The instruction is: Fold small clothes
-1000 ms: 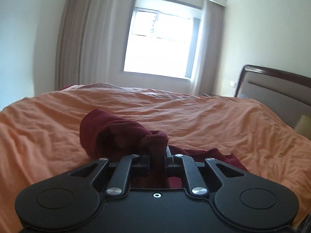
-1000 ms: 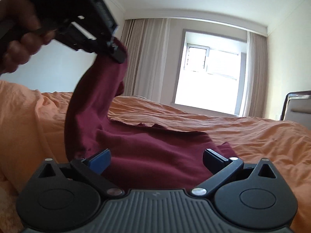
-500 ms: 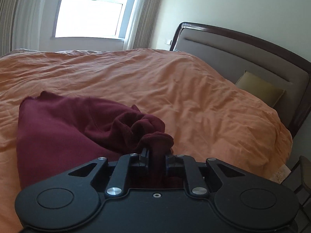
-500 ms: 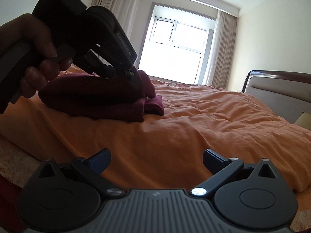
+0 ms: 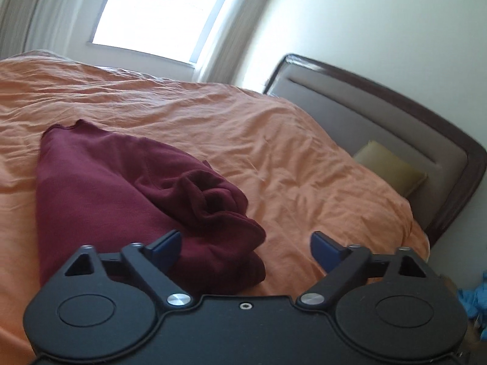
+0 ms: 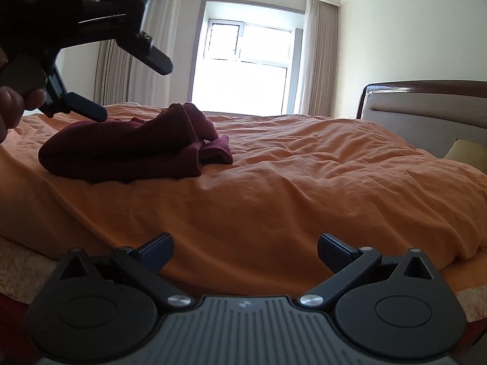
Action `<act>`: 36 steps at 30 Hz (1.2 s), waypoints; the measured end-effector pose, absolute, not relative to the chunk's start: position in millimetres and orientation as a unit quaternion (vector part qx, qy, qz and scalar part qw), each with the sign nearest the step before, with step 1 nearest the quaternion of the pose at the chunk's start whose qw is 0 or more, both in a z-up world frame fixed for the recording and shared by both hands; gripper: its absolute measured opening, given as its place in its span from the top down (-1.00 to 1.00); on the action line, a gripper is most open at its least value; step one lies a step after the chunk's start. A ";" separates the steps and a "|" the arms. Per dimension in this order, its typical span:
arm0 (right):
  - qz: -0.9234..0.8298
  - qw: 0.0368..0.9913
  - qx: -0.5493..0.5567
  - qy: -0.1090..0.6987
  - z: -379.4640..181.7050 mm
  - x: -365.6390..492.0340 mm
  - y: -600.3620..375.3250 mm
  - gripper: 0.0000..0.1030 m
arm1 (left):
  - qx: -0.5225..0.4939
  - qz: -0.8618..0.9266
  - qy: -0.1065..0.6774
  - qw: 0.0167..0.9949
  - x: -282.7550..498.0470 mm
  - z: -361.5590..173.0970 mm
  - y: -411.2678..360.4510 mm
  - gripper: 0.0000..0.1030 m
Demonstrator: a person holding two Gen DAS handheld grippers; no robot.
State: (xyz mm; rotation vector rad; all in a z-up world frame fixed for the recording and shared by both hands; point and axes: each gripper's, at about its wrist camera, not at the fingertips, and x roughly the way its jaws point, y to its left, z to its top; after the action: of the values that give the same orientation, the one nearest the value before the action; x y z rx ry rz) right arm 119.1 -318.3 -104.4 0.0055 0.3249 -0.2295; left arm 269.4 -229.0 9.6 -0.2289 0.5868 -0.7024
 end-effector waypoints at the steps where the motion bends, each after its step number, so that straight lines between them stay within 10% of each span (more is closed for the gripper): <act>1: -0.116 0.980 0.006 0.161 -103.9 120.0 -318.9 -1.00 | -0.117 -0.329 0.282 0.894 268.6 10.4 -224.3 -0.94; 36: -0.031 0.942 0.246 0.226 -2.6 308.9 -329.6 -0.99 | -0.178 -0.075 0.340 0.920 286.5 -23.2 -122.0 -0.99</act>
State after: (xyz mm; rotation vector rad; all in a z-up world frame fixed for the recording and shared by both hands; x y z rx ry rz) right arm 308.9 -329.6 -2.6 0.5027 0.4616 -0.0640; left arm 286.5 -122.0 -23.2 -0.3666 0.6997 -0.1541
